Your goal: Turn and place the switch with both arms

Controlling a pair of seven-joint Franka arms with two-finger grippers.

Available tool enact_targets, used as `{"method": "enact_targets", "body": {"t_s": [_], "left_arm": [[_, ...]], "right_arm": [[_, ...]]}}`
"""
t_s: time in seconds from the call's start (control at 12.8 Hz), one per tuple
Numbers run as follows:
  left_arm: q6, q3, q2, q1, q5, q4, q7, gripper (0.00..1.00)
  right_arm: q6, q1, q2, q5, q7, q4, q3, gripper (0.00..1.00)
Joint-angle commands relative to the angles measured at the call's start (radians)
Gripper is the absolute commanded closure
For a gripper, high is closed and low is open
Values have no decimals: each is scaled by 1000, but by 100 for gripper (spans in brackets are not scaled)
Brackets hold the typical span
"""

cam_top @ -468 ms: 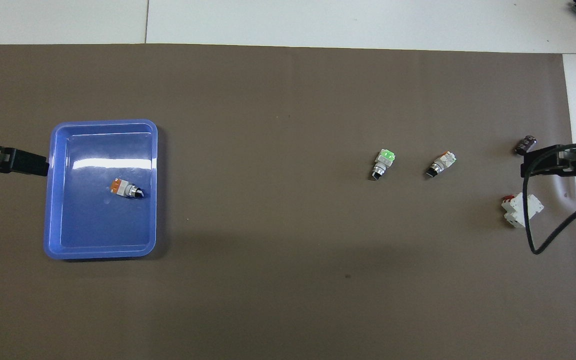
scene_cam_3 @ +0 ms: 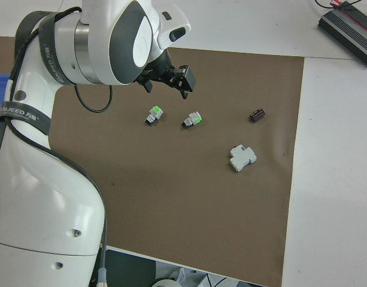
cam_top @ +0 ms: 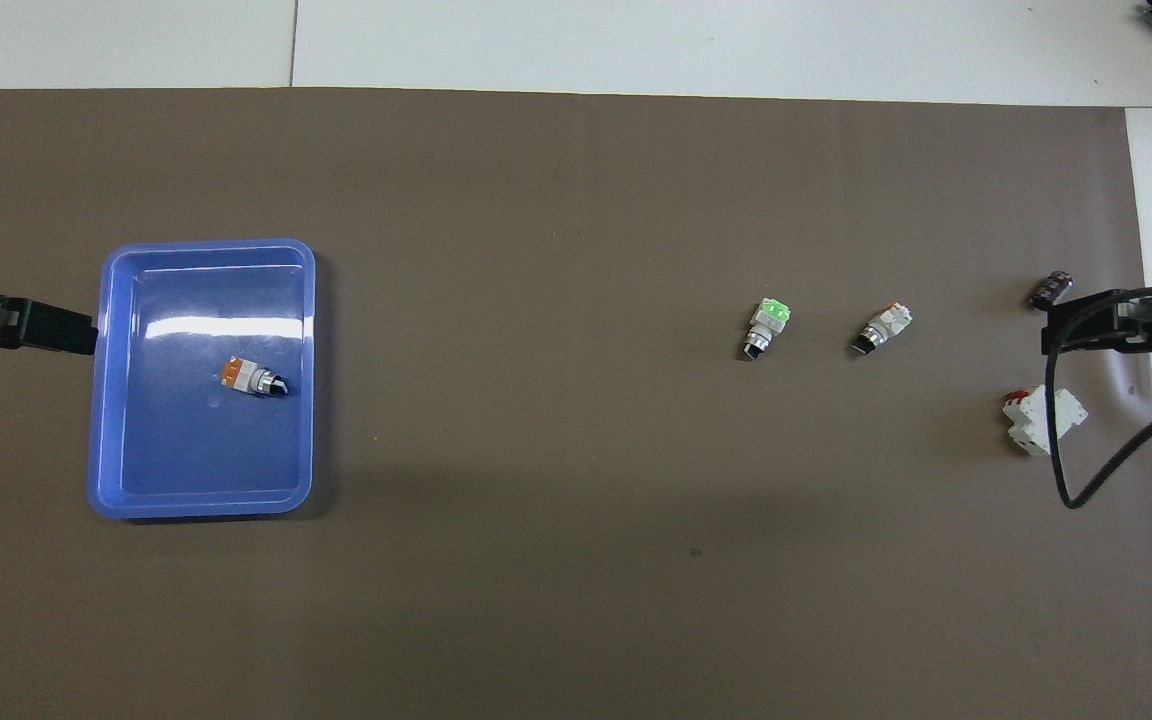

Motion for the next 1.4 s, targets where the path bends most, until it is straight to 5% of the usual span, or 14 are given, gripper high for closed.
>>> {"method": "enact_targets", "body": {"t_s": [0.0,0.31,0.55,0.94,1.33], "left_arm": [[-20,-7,-28,-4,12,-21,-14,0],[-5,-15,-31,-7,12,-33,-4,0],[-7,-15,-32,-33,12,-30,-11,0],[-4,-15,-32,-32,12,-33,2,0],[-4,-15,-32,-33,12,-32,0,0]], "right_arm": [[-5,-25,-12,-3,-18,-12,12,0],[139,-26,-49,-22,8,-139,12,0],[371,-16,-28,-22,160,-304,14,0],[714,-14,234,-3,344,-329,15,0],[877,-12,393,76,475,-329,17,0]]}}
